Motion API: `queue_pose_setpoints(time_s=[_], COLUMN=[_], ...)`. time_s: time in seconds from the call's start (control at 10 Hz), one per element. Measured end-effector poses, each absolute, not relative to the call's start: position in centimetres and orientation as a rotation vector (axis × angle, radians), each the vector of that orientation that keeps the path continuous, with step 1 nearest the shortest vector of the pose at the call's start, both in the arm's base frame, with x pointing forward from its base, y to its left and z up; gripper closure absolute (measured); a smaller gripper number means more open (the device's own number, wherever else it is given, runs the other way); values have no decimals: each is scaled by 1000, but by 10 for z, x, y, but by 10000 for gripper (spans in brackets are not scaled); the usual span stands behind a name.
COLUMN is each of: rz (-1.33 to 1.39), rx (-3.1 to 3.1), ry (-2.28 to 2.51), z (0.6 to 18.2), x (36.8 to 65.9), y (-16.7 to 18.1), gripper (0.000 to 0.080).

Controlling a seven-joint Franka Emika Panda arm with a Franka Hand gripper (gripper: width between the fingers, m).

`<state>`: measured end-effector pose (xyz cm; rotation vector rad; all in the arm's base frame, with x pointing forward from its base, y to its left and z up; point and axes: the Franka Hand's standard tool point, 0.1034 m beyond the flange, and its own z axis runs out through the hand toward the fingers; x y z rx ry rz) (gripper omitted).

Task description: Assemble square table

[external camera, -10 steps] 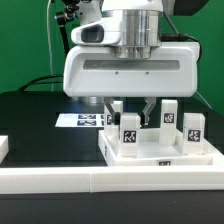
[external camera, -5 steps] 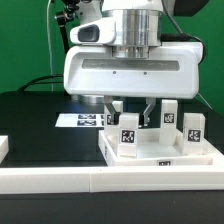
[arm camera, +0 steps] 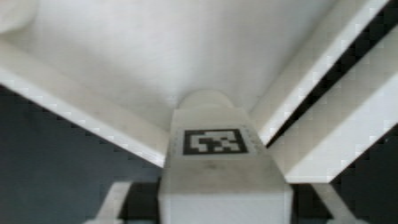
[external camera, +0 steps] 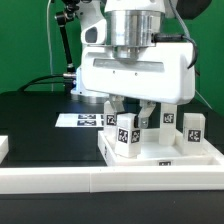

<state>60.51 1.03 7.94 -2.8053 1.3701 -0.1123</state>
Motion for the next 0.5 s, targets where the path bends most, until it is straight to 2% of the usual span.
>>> queue_pose_setpoints(time_s=[0.5], rz=[-106], rx=[-2507], ry=[1809], z=[79], x=[606], y=[9], gripper=[509])
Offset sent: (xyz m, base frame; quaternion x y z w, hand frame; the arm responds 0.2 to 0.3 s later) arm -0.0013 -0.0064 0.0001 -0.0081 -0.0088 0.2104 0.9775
